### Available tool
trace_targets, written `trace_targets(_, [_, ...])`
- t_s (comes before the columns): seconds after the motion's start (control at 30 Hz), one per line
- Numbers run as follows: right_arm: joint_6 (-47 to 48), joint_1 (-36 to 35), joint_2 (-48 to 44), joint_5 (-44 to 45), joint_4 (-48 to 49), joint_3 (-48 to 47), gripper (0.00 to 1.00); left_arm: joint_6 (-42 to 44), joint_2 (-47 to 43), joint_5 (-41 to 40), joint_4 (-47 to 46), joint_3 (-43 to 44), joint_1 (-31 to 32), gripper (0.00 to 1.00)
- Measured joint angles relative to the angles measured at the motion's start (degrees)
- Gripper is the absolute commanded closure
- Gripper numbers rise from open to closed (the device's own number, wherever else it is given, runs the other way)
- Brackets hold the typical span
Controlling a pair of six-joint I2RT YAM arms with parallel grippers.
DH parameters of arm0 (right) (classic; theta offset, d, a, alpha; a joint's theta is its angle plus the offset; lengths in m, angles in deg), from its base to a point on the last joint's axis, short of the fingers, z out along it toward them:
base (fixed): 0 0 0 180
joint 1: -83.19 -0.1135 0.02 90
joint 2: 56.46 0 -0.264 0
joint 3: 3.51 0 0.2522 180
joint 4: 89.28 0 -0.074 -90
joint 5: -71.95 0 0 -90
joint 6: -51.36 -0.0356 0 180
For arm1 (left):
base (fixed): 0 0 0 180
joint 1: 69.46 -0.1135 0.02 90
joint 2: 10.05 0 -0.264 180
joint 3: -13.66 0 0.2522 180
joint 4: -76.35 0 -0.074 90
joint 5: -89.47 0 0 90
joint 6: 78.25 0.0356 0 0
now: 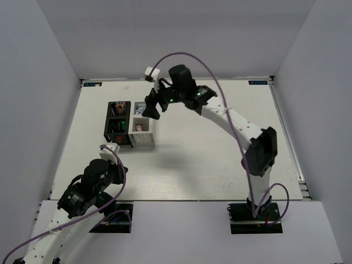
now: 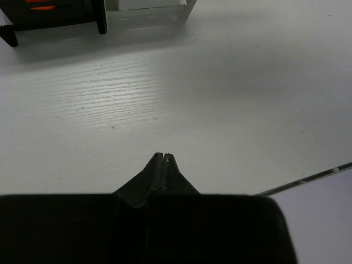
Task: Sort the stationery into containers
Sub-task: Place the stationery into the container
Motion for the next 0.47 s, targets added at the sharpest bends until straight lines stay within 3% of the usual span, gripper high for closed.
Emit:
trace_targets(0.03, [0.24, 0.59, -1.60, 1.09, -3.19, -1.33, 0.10, 0.00, 0.02, -0.02, 0.00, 0.00, 0.00, 0.96])
trace_targets(0.1, [0.11, 2.49, -4.50, 4.79, -11.34, -4.66, 0.10, 0.22, 0.15, -0.13, 0.04, 0.00, 0.00, 0.37])
trace_targets(0.13, [-0.04, 3.56, -5.38, 7.78, -15.41, -6.14, 0.10, 0.17, 0.33, -0.31, 0.04, 0.00, 0.00, 0.12])
trace_targets(0.17, [-0.17, 4.72, -6.38, 12.11, -18.78, -6.75, 0.10, -0.02, 0.55, -0.55, 0.04, 0.00, 0.00, 0.00])
trace_targets(0.23, [-0.20, 6.64, -8.55, 23.37, -24.09, -5.05, 0.10, -0.59, 1.20, -1.46, 0.09, 0.00, 0.00, 0.00])
trace_targets(0.3, [0.87, 8.26, -13.22, 35.06, -25.05, 3.93, 0.10, -0.87, 1.99, -2.47, 0.11, 0.00, 0.00, 0.00])
trace_targets(0.47, [9.14, 11.17, -35.12, 51.08, -21.75, 40.33, 0.10, -0.76, 6.73, -4.44, -0.28, 0.57, 0.00, 0.00])
